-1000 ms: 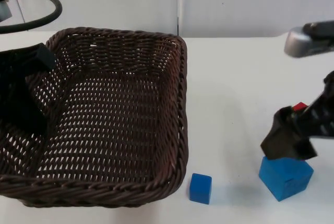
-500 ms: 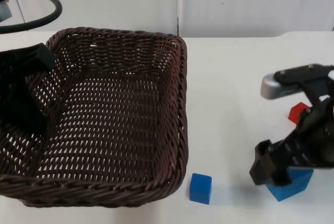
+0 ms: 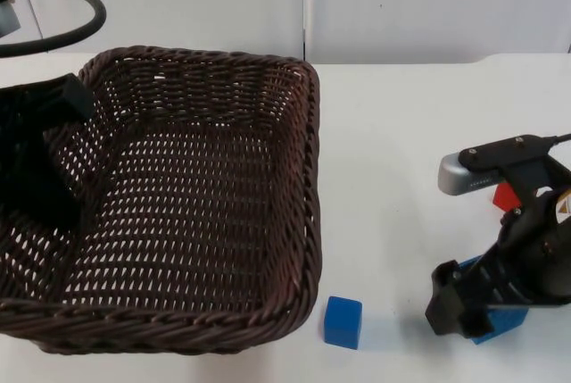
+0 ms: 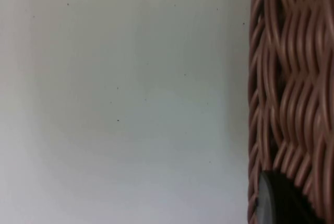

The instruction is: Pick up the basket with the left hand and place the largest block into the basket with the right hand.

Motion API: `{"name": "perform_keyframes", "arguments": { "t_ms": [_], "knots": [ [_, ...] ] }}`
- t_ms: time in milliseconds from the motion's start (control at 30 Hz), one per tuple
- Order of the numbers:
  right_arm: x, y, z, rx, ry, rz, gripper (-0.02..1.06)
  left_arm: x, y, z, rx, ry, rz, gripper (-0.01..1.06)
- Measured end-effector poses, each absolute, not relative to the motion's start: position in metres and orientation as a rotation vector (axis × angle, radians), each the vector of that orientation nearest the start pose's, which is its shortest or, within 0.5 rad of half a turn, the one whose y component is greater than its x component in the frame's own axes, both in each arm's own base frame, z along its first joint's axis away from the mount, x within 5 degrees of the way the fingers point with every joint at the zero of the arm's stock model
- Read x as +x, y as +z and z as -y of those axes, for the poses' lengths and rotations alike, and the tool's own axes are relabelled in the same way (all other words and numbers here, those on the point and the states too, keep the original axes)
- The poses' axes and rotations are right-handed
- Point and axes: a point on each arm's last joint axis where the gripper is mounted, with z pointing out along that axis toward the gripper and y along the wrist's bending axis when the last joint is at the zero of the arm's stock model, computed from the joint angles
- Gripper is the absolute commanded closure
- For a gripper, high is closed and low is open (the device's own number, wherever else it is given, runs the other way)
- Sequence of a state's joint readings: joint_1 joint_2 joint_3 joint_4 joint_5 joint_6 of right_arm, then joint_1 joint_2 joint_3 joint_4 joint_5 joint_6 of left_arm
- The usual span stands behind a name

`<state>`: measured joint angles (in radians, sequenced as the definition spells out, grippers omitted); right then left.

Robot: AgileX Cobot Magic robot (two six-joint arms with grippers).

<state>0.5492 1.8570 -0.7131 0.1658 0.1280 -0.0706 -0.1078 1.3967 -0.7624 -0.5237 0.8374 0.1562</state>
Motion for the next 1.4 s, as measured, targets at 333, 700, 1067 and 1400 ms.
{"name": "perform_keyframes", "arguments": {
  "t_ms": [333, 700, 1067, 1400],
  "knots": [
    [0.249, 0.091, -0.155, -0.631, 0.2, -2.7, 0.17, 0.231, 0.214, 0.059, -0.079, -0.609, -2.887, 1.05],
    [0.249, 0.092, -0.155, -0.633, 0.2, -2.706, 1.04, 0.231, 0.214, 0.059, -0.08, -0.607, -2.884, 1.05],
    [0.24, 0.154, -0.151, -0.619, 0.266, -2.591, 1.05, 0.232, 0.214, 0.059, -0.079, -0.604, -2.883, 1.05],
    [0.209, 0.246, -0.134, -0.579, 0.366, -2.335, 1.05, 0.232, 0.214, 0.059, -0.079, -0.604, -2.883, 1.05]
  ]
}}
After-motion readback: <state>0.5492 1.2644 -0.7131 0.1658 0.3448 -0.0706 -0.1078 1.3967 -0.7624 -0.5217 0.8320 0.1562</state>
